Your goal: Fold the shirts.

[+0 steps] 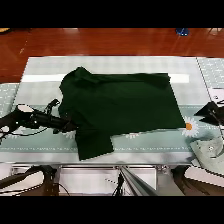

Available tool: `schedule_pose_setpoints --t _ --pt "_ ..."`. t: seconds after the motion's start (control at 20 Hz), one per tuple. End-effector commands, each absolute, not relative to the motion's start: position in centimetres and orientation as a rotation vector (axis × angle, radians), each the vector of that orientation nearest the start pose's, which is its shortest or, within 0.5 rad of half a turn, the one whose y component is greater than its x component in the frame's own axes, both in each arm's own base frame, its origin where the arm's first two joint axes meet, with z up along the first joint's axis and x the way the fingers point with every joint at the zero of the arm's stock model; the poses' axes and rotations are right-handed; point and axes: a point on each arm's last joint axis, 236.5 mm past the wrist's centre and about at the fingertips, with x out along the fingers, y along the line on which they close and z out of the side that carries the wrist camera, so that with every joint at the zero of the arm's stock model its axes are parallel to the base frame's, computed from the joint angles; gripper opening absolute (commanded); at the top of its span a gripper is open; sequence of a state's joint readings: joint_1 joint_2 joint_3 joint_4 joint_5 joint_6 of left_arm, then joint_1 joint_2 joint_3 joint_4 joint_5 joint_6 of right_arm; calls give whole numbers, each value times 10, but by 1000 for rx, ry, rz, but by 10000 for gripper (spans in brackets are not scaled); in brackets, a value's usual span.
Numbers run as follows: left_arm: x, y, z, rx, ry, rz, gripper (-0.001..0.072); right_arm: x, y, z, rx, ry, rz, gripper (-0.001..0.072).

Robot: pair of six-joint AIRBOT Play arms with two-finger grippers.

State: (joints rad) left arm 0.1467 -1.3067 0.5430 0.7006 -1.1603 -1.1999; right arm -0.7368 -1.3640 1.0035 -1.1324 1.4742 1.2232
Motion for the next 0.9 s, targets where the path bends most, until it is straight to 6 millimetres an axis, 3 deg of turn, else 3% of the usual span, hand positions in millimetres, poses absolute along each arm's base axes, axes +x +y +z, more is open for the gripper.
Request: schedule_pose_setpoints --t 0.0,0.15,0.35,0.6,0.65,0.7,0.75,0.8,0.85 --pt "238 -133 -93 -825 1581 -433 24 248 -100 -71 811 1508 11 499" --pt "238 -133 -93 -813 1575 -446 24 264 -84 -81 885 1408 43 499" --pt "238 -133 -93 -812 1575 -446 24 265 -76 -99 941 1368 4 499" --pt "245 -132 -92 -810 1550 -437 24 266 -44 -113 887 1401 57 493" --pt "248 -132 -91 -807 1542 -439 24 271 -38 -115 856 1402 68 444" --pt "253 -131 -88 -800 1530 -442 24 277 -31 -115 848 1398 76 302" --pt "260 -129 -84 -793 1512 -445 24 283 -24 -111 851 1388 96 112" --pt "269 -127 -77 -785 1489 -451 23 291 -17 -101 870 1370 129 25" --pt "280 -125 -66 -772 1455 -467 23 300 -10 -84 894 1342 196 25"
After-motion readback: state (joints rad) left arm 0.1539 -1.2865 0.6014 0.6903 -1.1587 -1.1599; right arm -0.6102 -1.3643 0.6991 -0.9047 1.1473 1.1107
